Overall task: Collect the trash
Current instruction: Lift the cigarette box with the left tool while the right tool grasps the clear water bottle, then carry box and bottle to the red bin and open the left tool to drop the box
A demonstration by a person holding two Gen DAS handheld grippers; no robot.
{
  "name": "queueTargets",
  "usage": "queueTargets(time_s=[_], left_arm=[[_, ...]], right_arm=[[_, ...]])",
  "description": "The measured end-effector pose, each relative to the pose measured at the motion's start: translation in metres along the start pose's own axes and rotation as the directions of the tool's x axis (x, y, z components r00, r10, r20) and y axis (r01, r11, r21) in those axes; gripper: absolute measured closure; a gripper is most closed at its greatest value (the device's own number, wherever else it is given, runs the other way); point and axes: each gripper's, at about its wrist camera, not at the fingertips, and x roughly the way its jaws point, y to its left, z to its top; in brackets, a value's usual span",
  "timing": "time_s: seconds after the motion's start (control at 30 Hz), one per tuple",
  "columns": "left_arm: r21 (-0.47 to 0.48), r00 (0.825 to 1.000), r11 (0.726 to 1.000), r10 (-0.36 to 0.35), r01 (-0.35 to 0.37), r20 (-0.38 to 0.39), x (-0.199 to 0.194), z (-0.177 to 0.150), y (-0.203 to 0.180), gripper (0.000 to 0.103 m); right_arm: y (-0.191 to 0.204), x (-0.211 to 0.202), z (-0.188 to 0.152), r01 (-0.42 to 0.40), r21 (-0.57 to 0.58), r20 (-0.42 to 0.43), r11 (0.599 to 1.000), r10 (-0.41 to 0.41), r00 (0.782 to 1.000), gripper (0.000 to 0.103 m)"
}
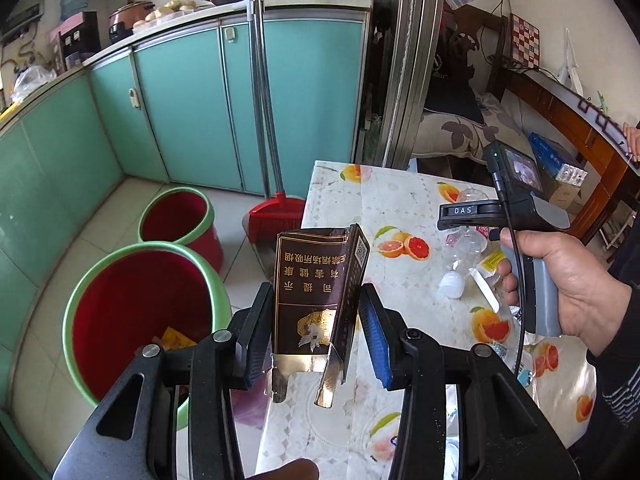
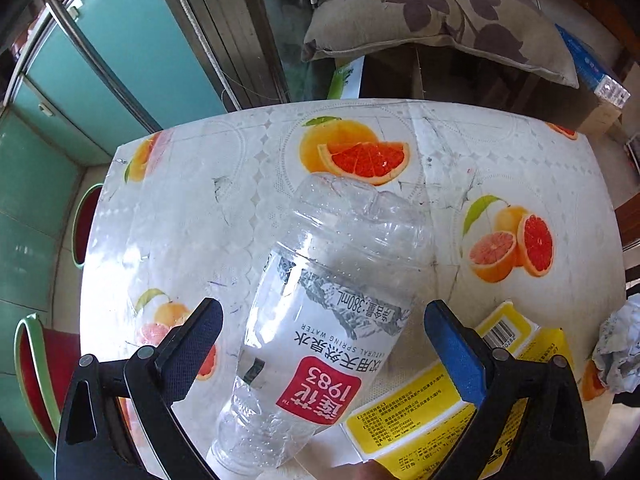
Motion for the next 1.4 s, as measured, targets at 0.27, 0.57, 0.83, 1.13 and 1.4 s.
queueTargets(time_s=[0.27, 0.57, 0.83, 1.13, 1.4], left_arm=[[-0.015, 1.0, 1.0, -0.007, 0.007, 0.007, -0.005, -0.001, -0.003, 0.062], [-0.027, 0.999, 1.0, -0.009, 0.011, 0.042, -0.017, 0.003, -0.009, 0.062], [-0.033, 0.995, 0.999, 0.022, -0.019, 0.095, -0.04, 0.011, -0.015, 0.062], [-0.049, 0.99, 0.996, 0.081, -0.076, 0.119, -0.058, 0.007, -0.008, 0.062], [-0.13, 0.979, 0.979, 0.172, -0.158, 0.109, -0.055, 0.005, 0.038, 0.062]], right_arm=[[0.006, -0.02, -0.005, -0.059, -0.087, 0.045, 0.994, 0.063, 0.997, 0.048], [0.011, -0.126, -0.032, -0.085, -0.201, 0.225, 0.976, 0.131, 0.966, 0.048], [-0.003, -0.219, -0.09, -0.026, -0.295, 0.373, 0.955, 0.14, 0.917, 0.048], [-0.01, -0.275, -0.151, 0.007, -0.343, 0.453, 0.939, 0.159, 0.877, 0.048], [0.006, -0.279, -0.173, -0.029, -0.387, 0.447, 0.922, 0.215, 0.868, 0.048]])
